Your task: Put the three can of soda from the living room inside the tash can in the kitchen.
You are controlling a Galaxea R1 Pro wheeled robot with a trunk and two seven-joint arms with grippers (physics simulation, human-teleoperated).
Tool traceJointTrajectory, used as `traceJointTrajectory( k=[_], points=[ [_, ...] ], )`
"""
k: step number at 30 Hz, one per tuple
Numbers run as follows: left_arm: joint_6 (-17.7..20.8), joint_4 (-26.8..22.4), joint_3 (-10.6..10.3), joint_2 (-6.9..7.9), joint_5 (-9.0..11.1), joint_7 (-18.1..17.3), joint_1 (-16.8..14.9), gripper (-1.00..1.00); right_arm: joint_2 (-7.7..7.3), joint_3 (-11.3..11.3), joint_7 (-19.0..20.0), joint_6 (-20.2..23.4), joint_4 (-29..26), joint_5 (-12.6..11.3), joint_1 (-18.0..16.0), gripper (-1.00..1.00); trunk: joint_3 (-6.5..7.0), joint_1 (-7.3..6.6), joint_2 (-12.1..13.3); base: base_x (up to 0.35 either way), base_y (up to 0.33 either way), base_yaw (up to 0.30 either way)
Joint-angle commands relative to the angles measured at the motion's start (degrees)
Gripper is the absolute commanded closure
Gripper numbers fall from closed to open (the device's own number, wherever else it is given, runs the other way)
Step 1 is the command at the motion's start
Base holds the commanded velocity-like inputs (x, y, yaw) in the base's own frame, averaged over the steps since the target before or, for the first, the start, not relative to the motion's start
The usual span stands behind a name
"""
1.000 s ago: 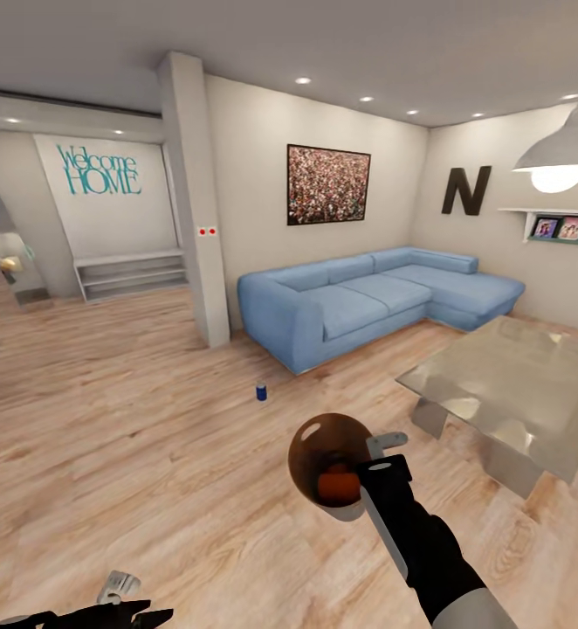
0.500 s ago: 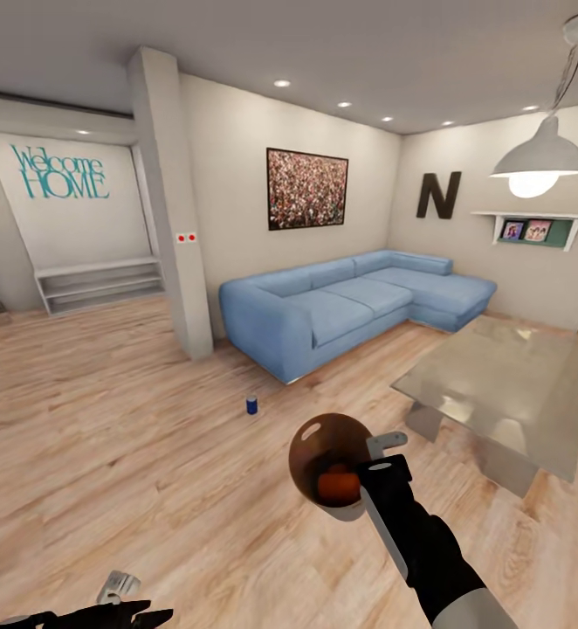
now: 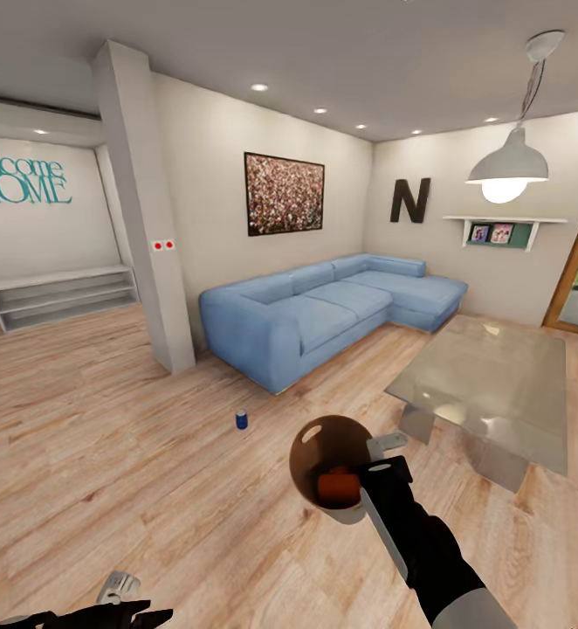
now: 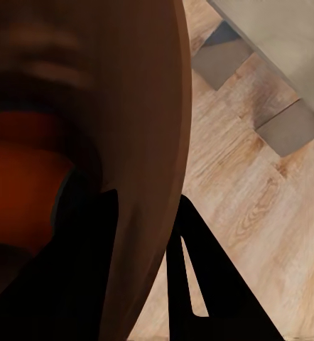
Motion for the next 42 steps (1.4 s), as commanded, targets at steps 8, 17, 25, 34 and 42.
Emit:
traceJointTrajectory(
  k=[8,17,25,34,42],
  points=[
    [0.0,0.0,0.0,0.00,0.0,0.0,0.0,-1.00,0.02,0.0,0.1,-0.1,0.4,0.6,0.0,1.00,0.18,0.00,0.0,0.169,0.319,-0.058],
    [0.0,0.0,0.0,0.00,0.0,0.0,0.0,-1.00,0.08,0.0,0.1,-0.1,0.5,0.5,0.0,1.00,0.19,0.00,0.0,0.169,0.320,-0.004],
    [0.0,0.0,0.0,0.00,0.0,0.0,0.0,-1.00,0.10,0.0,0.1,-0.1,0.5,0.5,0.0,1.00,0.20,0.00,0.0,0.169,0.320,-0.017],
    [0.0,0.0,0.0,0.00,0.0,0.0,0.0,-1.00,0.10,0.0,0.1,-0.1,0.5,0.5,0.0,1.00,0.43,0.00,0.0,0.169,0.320,-0.206],
    [0.0,0.0,0.0,0.00,0.0,0.0,0.0,-1.00,0.10,0.0,0.1,-0.1,0.5,0.5,0.0,1.00,0.55,0.00,0.0,0.169,0.320,-0.118]
  ],
)
